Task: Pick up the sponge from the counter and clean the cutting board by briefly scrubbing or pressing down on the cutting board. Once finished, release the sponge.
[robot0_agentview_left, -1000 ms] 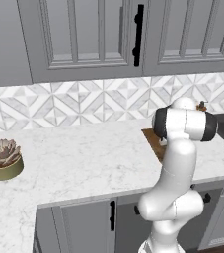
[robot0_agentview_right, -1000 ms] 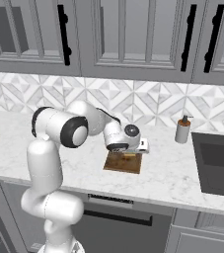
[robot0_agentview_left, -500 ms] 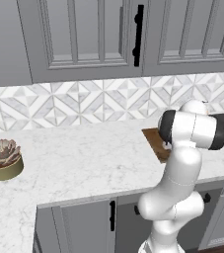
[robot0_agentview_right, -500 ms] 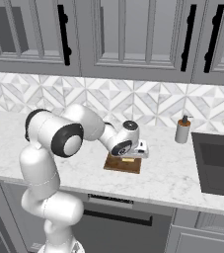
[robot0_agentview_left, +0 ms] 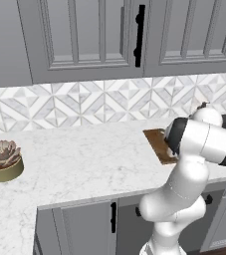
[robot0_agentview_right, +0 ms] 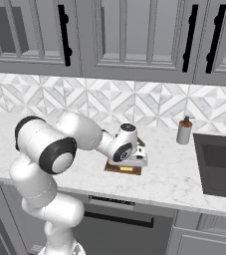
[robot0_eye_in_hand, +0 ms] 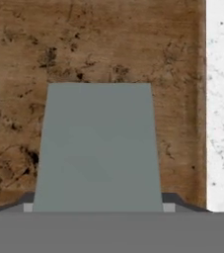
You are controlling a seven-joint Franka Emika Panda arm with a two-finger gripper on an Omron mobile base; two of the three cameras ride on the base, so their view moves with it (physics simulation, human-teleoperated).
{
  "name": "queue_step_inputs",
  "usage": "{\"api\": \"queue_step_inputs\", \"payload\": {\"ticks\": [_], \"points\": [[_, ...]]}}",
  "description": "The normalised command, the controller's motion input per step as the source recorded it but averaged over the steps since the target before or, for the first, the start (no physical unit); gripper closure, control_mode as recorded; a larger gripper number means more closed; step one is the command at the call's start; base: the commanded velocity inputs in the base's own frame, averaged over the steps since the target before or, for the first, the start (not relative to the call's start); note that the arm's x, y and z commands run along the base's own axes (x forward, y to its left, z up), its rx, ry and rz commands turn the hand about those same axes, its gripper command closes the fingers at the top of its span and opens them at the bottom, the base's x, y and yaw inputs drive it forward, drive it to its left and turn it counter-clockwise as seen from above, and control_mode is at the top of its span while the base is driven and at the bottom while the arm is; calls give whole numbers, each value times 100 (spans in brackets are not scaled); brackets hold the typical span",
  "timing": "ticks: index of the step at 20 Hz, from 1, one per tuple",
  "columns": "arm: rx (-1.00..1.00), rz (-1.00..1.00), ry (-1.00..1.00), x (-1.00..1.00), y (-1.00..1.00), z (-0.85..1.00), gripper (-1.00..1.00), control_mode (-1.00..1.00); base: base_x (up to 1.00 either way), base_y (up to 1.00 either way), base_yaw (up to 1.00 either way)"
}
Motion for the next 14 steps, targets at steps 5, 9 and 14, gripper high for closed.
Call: {"api": "queue_step_inputs", "payload": {"ticks": [5,9,14], "points": [[4,0,1,51,0,0,100,-100,0,0,0],[4,0,0,55,0,0,100,-100,0,0,0],[0,0,-10,22,0,-48,100,-100,0,0,0]]}}
